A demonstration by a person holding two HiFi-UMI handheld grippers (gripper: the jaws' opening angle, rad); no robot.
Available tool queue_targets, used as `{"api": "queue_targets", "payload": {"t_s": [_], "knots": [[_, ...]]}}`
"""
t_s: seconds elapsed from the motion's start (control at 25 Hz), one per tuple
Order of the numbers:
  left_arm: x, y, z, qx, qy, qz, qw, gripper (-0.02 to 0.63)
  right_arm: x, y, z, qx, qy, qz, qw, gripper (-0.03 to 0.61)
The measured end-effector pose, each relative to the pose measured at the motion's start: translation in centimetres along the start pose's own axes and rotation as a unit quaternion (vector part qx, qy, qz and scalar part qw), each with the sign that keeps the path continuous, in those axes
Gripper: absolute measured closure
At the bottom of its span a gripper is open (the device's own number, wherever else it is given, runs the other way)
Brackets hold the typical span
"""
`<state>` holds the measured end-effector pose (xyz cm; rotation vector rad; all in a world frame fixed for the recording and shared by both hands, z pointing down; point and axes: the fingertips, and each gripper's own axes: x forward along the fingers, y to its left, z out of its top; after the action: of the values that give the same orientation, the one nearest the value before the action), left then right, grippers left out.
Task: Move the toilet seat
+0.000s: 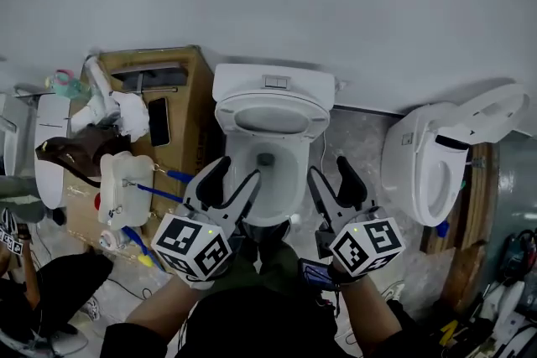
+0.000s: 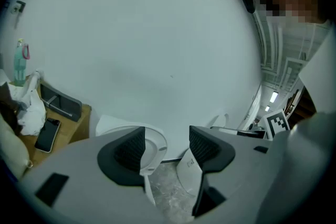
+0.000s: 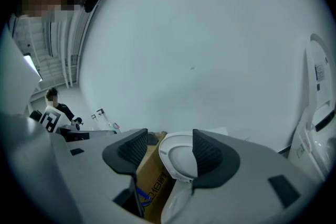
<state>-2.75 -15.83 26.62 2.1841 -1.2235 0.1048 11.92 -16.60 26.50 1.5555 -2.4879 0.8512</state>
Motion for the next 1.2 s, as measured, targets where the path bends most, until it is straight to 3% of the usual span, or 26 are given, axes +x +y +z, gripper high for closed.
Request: {"api": "queue_targets", "payload": {"t_s": [0.24,0.44,0.52,0.8,0.96,1.2], "knots": [[-4.1,-4.0,2.2,-0.022,-0.037,-0.067,0.9969,0.342,-2.2,4.0,1.7,-0.014,-0.008,0.012,1.0,0.321],[-7.3,-6.8,3.5,0.015,-0.042,-0.102,0.9938,0.345,-4.6,8.2,2.6,-0.041,-0.021,0.04,0.998,0.468],[-8.7,-7.6,4.0,0.025,-0.051,-0.113,0.992,0.38,-5.7,9.7,3.2,-0.052,-0.03,0.044,0.997,0.499],[-13.0,-10.1,5.5,0.029,-0.085,-0.136,0.9867,0.548,-9.2,14.8,4.6,-0.07,-0.065,0.066,0.993,0.532],[-14.7,-11.6,6.1,0.056,-0.094,-0.151,0.9825,0.578,-10.6,17.7,5.1,-0.102,-0.078,0.08,0.989,0.538],[-16.7,-13.3,6.3,0.081,-0.11,-0.174,0.9752,0.584,-12.1,19.6,5.6,-0.147,-0.089,0.065,0.983,0.546]]}}
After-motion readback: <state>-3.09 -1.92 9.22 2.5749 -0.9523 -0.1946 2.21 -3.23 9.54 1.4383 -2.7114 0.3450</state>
